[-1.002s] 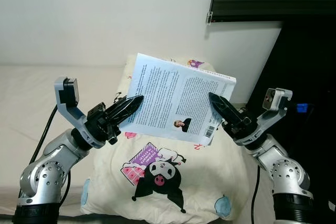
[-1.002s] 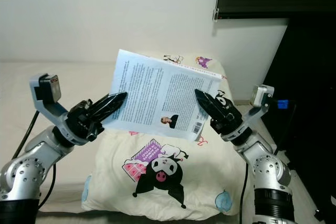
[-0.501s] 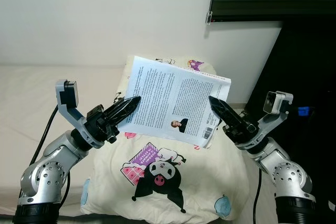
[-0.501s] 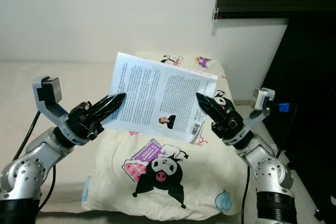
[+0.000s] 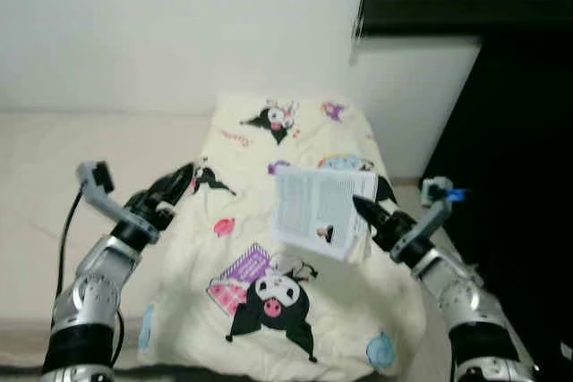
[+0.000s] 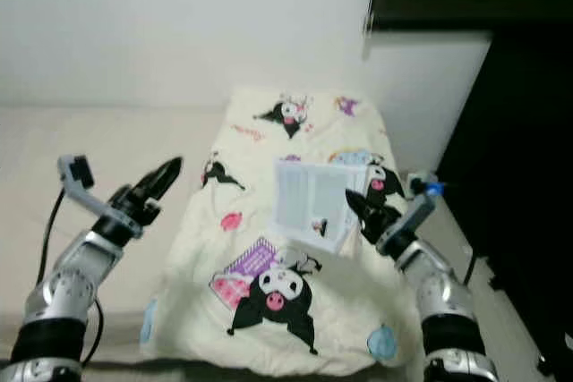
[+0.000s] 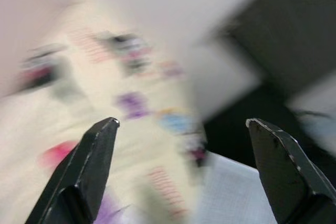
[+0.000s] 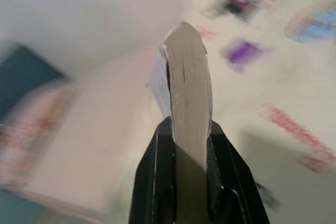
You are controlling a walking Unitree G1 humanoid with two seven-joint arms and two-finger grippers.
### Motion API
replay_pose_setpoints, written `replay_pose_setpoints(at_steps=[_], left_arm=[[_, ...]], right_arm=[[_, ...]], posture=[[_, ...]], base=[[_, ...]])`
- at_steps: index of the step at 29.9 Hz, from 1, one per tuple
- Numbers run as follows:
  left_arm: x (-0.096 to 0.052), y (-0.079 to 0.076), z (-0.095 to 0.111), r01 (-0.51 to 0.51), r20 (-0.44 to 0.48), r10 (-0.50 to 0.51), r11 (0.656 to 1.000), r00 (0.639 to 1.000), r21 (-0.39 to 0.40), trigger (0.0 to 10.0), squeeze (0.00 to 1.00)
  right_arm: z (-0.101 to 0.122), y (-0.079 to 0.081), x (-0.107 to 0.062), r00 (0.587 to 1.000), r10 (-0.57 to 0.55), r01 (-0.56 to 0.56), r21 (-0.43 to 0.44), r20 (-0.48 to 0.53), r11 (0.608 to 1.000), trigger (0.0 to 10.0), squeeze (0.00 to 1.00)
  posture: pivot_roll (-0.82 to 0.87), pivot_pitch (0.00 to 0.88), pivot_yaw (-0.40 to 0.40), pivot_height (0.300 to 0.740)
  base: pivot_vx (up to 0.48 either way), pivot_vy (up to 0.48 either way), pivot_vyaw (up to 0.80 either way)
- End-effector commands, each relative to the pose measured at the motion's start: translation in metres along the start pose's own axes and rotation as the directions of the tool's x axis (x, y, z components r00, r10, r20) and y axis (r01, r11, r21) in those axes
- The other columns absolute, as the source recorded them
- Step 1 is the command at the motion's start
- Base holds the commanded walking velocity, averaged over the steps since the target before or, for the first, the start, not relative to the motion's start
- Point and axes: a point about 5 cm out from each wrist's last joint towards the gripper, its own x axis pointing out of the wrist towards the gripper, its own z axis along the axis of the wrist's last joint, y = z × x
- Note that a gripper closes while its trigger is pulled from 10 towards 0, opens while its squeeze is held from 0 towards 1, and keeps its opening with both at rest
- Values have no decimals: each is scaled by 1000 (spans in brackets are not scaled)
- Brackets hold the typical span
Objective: Clean up the room
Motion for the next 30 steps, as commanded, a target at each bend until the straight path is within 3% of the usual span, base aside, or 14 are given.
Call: replay_pose_setpoints(at_steps=[1,2,3,4,5,7,8,11,14,17,19,23,26,30], left_arm=[[-12,29,-2,-219,5,219,975,976,35,10000,1000],[-21,43,-7,-325,-9,326,943,945,71,10000,1000],[-21,43,-7,-325,-9,326,943,945,71,10000,1000],[-29,54,-14,-394,-39,400,912,916,111,10000,4],[-29,54,-14,-394,-39,400,912,916,111,10000,4],[-53,72,-40,-487,-142,517,850,844,201,10000,0],[-53,72,-40,-487,-142,517,850,844,201,10000,0],[-77,84,-63,-540,-223,599,796,769,273,10000,0],[-82,86,-68,-545,-236,611,786,756,290,10000,0],[-103,90,-90,-566,-304,649,759,697,322,10000,0],[-107,90,-96,-568,-317,658,752,684,335,10000,0],[-128,91,-118,-567,-385,693,720,609,400,10000,0],[-134,90,-126,-565,-415,696,718,585,407,10000,0],[-137,85,-135,-534,-450,679,734,580,419,10000,0]], right_arm=[[0,-3,2,999,-50,49,-65,-1,997,0,0],[-5,-5,1,998,-68,67,-69,-16,995,0,0],[-5,-5,1,998,-68,67,-69,-16,995,0,0],[-9,-7,0,997,-78,77,-70,-23,995,0,0],[-9,-7,0,997,-78,77,-70,-23,995,0,0],[-14,-4,3,998,-55,54,-47,-14,997,0,0],[-14,-4,3,998,-55,54,-47,-14,997,0,0],[-18,2,6,1000,-12,10,-70,-23,997,0,0],[-18,5,7,1000,5,-6,-68,-19,998,0,0],[-24,20,14,994,102,-106,-113,-40,988,0,0],[-26,23,15,991,123,-128,-127,-50,984,0,0],[-38,25,19,990,99,-117,-178,-105,977,0,0],[-45,24,17,987,88,-113,-195,-133,974,0,0],[-53,23,15,982,87,-122,-210,-166,970,0,0]], posture=[[-78,0,-13,740],[-77,0,-14,740],[-77,0,-14,740],[-75,0,-14,740],[-75,0,-14,740],[-78,0,-12,740],[-78,0,-12,740],[-75,0,-15,740],[-75,0,-14,740],[-72,0,-14,740],[-72,0,-14,740],[-64,0,-14,740],[-64,0,-13,740],[-62,0,-14,740]], base=[[0,0,800],[0,0,800],[0,0,800],[0,0,800],[0,0,800],[0,0,800],[0,0,800],[0,0,800],[0,0,800],[0,0,800],[0,0,800],[0,0,800],[0,0,800],[0,0,800]])
